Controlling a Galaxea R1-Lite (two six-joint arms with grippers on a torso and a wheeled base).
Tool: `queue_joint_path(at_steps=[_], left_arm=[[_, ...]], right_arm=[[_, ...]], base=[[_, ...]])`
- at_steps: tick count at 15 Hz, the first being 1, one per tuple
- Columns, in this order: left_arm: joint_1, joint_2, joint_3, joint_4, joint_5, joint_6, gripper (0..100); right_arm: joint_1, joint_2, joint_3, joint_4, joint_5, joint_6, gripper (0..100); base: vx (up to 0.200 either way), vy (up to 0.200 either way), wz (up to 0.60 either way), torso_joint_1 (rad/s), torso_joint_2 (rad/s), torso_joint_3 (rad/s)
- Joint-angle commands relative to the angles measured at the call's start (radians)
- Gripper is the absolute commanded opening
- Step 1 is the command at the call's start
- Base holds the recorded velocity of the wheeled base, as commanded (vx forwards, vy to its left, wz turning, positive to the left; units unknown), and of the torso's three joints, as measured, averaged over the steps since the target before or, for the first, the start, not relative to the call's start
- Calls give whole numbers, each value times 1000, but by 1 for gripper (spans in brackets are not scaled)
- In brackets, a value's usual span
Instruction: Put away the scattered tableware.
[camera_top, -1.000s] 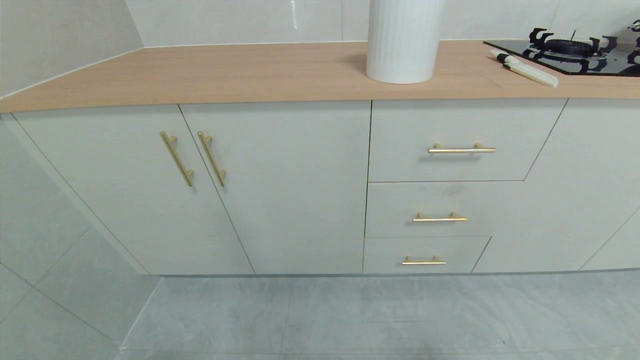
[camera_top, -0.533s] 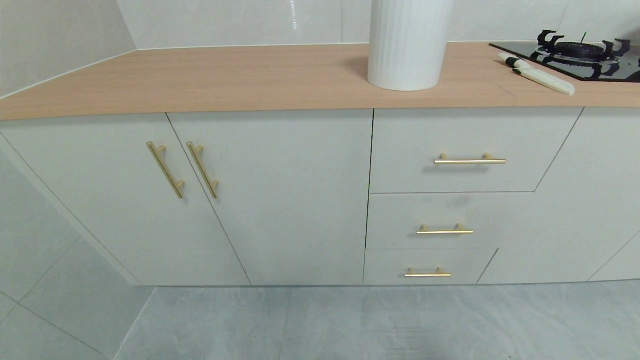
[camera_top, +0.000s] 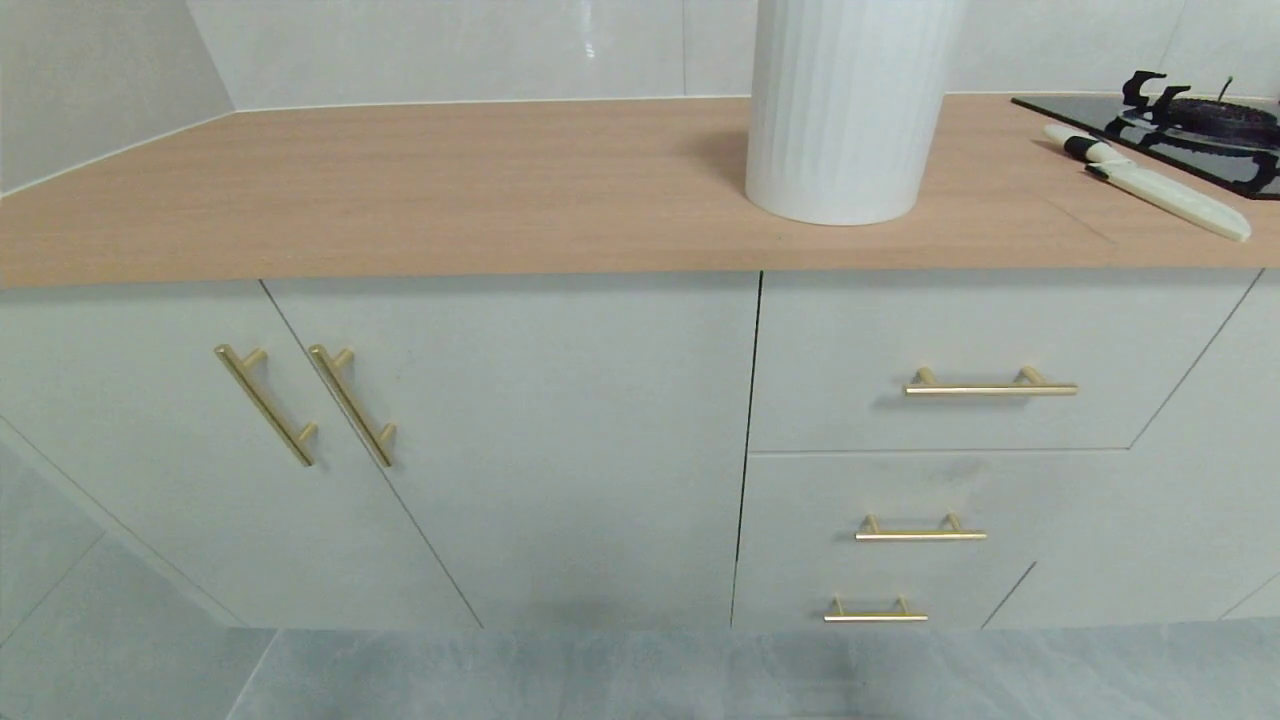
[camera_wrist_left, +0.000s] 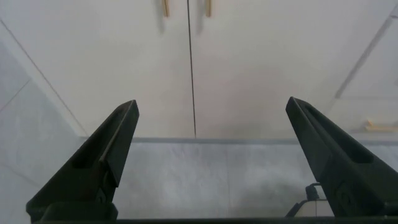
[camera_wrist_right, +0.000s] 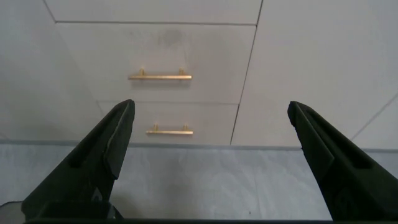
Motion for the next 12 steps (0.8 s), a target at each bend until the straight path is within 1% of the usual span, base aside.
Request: queue_joint_path(at_steps=[1,3,4,6,12], left_arm=[[0,0,0,0,1,0,100],[0,0,0,0,1,0,100],[0,0,0,0,1,0,100],[0,0,0,0,1,0,100],[0,0,0,0,1,0,100]], right_arm=[[0,2,0,0,0,-1,100],[0,2,0,0,0,-1,100],[0,2,0,0,0,-1,100],[0,2,0,0,0,-1,100],[0,2,0,0,0,-1,100]], base=[[200,0,0,2,2,-2],[200,0,0,0,0,2],[0,0,0,0,0,0],[0,0,-600,14,2,2],[0,0,0,0,0,0]])
